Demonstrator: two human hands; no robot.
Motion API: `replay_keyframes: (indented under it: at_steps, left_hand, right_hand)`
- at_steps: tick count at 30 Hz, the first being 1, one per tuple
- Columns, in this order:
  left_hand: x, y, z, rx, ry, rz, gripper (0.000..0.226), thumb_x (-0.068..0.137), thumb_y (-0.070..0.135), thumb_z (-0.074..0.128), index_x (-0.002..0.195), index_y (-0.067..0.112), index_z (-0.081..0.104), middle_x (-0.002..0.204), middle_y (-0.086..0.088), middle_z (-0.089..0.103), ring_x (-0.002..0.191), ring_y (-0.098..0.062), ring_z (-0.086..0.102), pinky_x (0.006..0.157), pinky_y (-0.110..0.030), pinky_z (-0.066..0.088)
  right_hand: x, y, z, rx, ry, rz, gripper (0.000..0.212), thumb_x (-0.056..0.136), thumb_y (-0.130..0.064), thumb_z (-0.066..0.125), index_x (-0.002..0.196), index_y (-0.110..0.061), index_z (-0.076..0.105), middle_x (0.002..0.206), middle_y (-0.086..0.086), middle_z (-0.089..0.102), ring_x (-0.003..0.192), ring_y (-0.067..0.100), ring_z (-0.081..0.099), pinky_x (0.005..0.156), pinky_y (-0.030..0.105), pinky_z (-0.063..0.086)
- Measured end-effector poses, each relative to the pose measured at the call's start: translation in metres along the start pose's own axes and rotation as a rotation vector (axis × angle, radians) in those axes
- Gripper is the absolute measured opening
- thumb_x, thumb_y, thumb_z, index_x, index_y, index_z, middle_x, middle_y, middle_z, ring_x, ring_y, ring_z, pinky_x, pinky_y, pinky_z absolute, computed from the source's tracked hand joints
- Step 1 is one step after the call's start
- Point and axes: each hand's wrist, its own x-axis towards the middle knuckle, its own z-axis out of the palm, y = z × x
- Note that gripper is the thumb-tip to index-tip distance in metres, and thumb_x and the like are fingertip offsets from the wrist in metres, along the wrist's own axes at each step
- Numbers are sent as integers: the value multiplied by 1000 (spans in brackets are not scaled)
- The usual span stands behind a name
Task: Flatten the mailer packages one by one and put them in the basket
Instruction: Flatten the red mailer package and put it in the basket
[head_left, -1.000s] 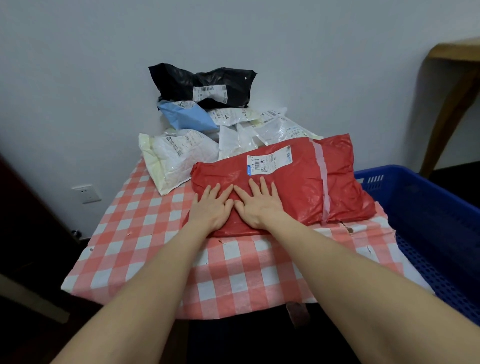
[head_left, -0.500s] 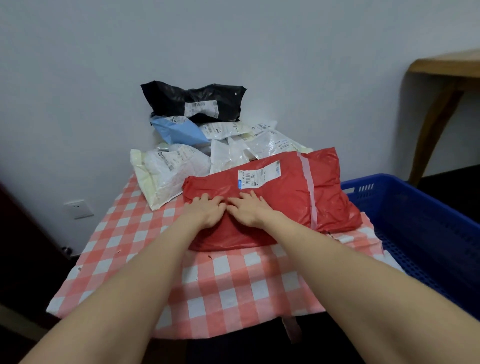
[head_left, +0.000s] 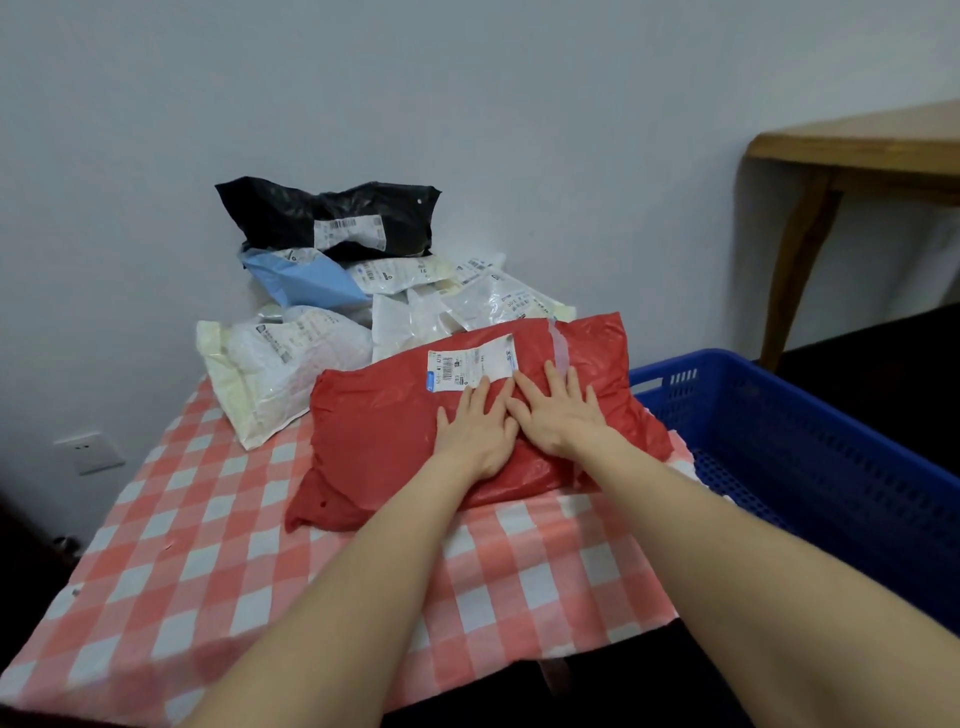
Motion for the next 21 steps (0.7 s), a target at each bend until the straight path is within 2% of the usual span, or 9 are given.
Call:
replay_keyframes:
  at_steps: [6,9,12,14,17,21]
  left_hand:
    - [2,-1,5,9,3,-15,54,101,43,15,151,35,-6,160,2,-12,148,-17,-8,117,-53,0]
    - [2,-1,-2,7,-44,-20,54,101,44,16,151,36,-4,161,1,-7,148,-21,-2,117,-53,3]
    - [11,-2,-19,14,-59,-14,52,100,43,21,151,33,14,157,-5,17,142,-28,20,113,-53,19]
    - [19,-4,-29,-22,25,-17,49,100,38,26,147,27,27,148,-9,32,134,-31,34,108,-49,30]
    - [36,-7,-37,-120,160,-30,50,100,30,29,148,20,26,149,-9,32,135,-30,34,109,-44,30]
    - [67,-8,-39,-105,167,7,55,102,29,28,153,17,12,159,-6,14,146,-25,13,118,-39,14]
  right_hand:
    - [8,1,1,25,-64,14,59,97,-60,14,151,-42,-2,160,3,-17,147,30,-14,119,50,-5]
    - [7,0,-4,35,-85,10,59,97,-60,14,152,-42,0,161,4,-13,148,31,-11,119,51,-3]
    - [9,-3,-15,22,-11,23,58,97,-60,18,150,-39,21,161,10,-2,144,36,14,117,52,13]
    - [15,-6,-24,-6,122,32,54,98,-57,21,145,-32,35,160,11,-2,138,36,27,112,50,24]
    - [33,-7,-32,1,247,3,49,102,-45,24,147,-26,31,159,10,13,142,33,20,113,47,22]
    - [60,-5,-34,-12,168,-15,55,103,-39,21,154,-27,7,162,3,-5,148,31,-10,119,48,2]
